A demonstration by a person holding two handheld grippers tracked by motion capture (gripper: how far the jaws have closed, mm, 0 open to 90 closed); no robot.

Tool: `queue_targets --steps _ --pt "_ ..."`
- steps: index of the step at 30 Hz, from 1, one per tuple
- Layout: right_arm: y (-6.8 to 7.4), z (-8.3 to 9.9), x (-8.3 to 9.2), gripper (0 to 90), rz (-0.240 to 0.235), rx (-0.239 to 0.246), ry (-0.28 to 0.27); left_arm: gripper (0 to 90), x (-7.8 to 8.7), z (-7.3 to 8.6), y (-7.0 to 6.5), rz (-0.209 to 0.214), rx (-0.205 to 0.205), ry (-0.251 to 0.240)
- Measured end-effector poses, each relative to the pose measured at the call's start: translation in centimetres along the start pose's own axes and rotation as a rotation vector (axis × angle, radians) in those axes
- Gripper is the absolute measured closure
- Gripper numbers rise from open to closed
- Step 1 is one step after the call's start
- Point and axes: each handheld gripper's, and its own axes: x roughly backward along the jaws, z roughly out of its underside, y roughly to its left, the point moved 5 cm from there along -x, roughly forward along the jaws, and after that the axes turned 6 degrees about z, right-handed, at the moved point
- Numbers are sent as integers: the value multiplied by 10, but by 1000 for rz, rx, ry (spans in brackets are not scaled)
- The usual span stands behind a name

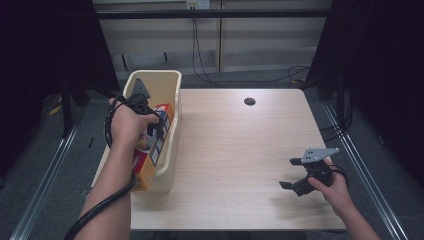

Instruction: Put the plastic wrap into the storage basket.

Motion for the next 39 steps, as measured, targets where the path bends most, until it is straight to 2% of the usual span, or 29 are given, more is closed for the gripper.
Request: queue_targets --steps 3,5,6,18,39 --pt "0 0 0 22 3 2 1 403 -3 0 -1 -1 8 -12" --pt "0 0 0 22 2 1 0 404 -3 -1 0 -4 -6 -3" --pt "0 0 0 22 1 1 0 403 -4 -1 -1 -7 9 -18" --pt "0 0 0 22 1 3 4 404 -10 0 1 -14 9 11" --pt "1 0 0 22 -3 3 3 401 -18 -1 1 -23 16 13"
